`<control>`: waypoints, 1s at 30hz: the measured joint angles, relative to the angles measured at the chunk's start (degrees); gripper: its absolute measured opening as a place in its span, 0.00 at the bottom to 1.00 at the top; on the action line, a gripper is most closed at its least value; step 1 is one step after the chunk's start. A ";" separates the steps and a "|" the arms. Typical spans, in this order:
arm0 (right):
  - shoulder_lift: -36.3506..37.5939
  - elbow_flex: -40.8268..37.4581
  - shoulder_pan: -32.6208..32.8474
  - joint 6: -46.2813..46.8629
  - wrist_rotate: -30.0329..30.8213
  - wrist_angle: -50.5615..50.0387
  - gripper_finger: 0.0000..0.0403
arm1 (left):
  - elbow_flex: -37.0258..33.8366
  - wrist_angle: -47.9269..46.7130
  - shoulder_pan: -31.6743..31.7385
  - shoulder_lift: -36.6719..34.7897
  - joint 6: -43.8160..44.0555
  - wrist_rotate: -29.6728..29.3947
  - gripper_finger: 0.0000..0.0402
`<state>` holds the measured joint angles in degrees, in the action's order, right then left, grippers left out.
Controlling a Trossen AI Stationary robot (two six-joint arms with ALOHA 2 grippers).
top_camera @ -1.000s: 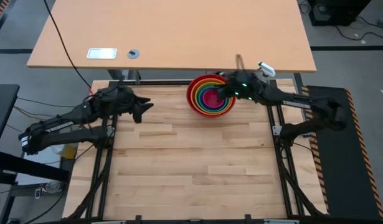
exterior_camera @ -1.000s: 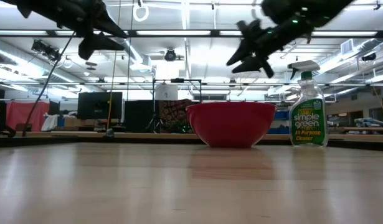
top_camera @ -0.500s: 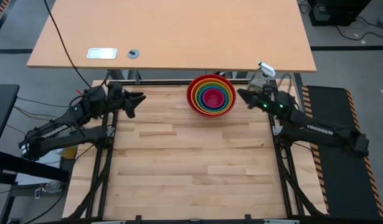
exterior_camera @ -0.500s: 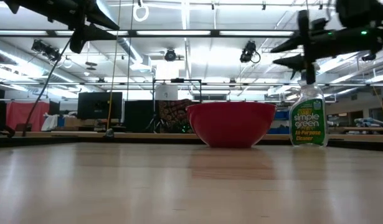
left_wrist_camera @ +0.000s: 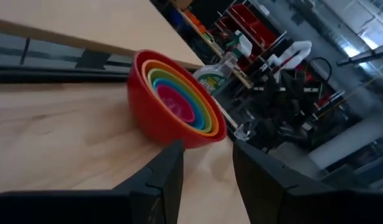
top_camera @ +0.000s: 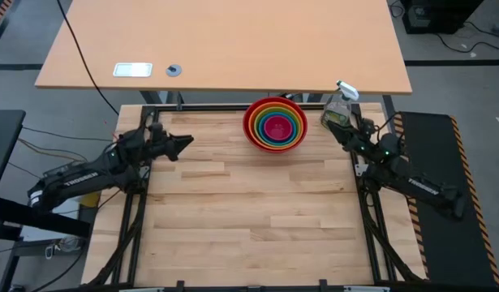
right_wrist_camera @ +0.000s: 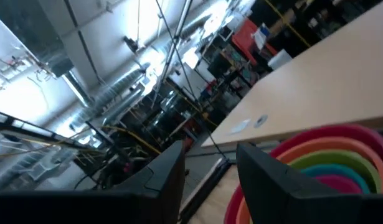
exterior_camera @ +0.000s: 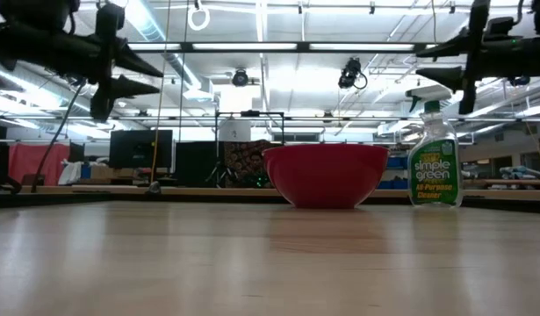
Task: Nest bowls inside each other
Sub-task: Return to Home Position
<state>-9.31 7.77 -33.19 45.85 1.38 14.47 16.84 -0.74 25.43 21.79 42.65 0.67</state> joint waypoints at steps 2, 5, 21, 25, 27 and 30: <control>2.90 0.02 0.00 0.86 -1.63 -3.59 0.38 | -1.51 -0.33 0.00 -2.62 1.26 -0.25 0.35; 6.81 1.14 0.00 1.56 -4.99 -11.97 0.38 | -2.75 -3.96 0.00 -6.79 2.39 -1.07 0.35; 9.06 18.08 0.02 -11.86 -5.52 -43.41 0.29 | -4.14 -24.14 0.00 -20.64 5.86 -10.52 0.35; 9.06 17.35 0.02 -10.49 -5.85 -44.07 0.29 | -6.82 -19.60 -0.04 -20.70 8.39 -10.47 0.35; 9.06 16.03 0.04 -10.10 -5.94 -44.09 0.29 | -8.31 -18.09 -0.14 -20.70 10.27 -10.21 0.35; 9.04 13.07 0.04 -10.04 -5.92 -42.62 0.29 | -9.70 -16.68 -0.31 -20.68 12.82 -10.18 0.35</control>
<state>-0.27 20.84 -33.15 35.81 -4.54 -28.15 7.14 -17.42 25.12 1.11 55.47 -9.51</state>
